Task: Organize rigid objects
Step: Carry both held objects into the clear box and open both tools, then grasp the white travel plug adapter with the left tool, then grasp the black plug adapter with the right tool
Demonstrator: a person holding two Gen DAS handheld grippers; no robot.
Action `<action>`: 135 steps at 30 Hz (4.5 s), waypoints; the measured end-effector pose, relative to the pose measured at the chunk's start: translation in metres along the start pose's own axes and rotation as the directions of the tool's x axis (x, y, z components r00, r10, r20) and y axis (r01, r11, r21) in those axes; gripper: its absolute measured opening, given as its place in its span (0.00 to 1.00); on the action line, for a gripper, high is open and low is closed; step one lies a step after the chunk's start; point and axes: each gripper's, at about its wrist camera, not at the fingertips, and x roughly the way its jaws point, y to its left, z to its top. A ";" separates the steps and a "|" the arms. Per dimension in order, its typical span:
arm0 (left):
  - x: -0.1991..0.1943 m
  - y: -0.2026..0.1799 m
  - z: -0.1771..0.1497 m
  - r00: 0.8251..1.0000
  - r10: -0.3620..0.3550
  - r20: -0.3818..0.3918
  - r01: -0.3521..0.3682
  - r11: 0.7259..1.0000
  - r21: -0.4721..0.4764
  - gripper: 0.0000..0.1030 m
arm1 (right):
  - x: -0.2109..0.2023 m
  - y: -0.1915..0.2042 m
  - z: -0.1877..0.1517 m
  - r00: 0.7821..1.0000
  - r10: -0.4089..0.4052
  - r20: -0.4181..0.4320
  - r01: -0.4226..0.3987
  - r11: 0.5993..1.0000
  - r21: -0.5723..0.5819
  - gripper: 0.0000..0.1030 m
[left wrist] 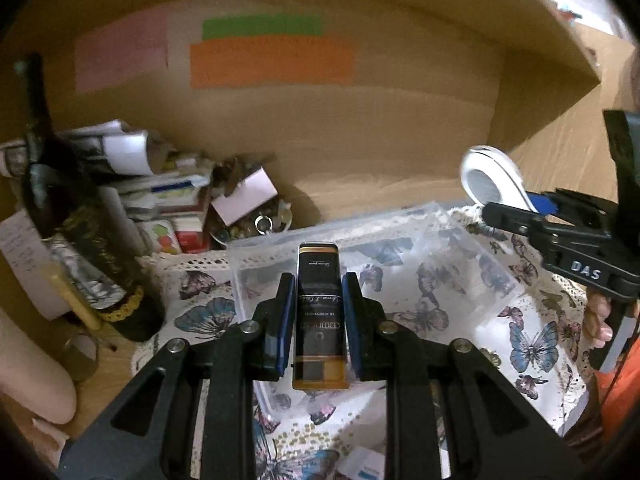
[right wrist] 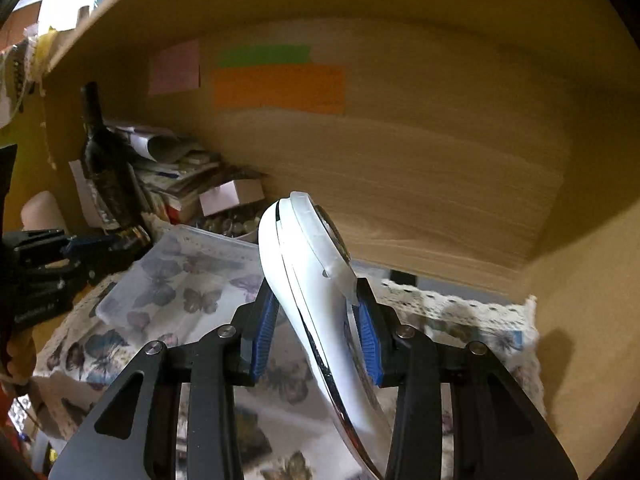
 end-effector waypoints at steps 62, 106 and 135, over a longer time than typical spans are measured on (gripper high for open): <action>-0.068 0.004 -0.051 0.995 0.043 0.092 -0.046 0.998 0.031 0.98 | -0.046 0.043 -0.046 0.996 -0.075 -0.045 0.074 0.997 -0.024 0.80; -0.021 0.006 -0.129 0.978 -0.091 -0.189 0.086 0.996 -0.035 0.36 | -0.003 0.080 -0.128 0.968 0.054 -0.243 -0.080 0.992 -0.097 0.19; -0.041 -0.004 -0.124 0.993 -0.080 -0.084 0.081 0.997 0.009 0.36 | 0.026 0.020 -0.119 0.940 0.131 -0.316 -0.054 0.969 0.242 0.47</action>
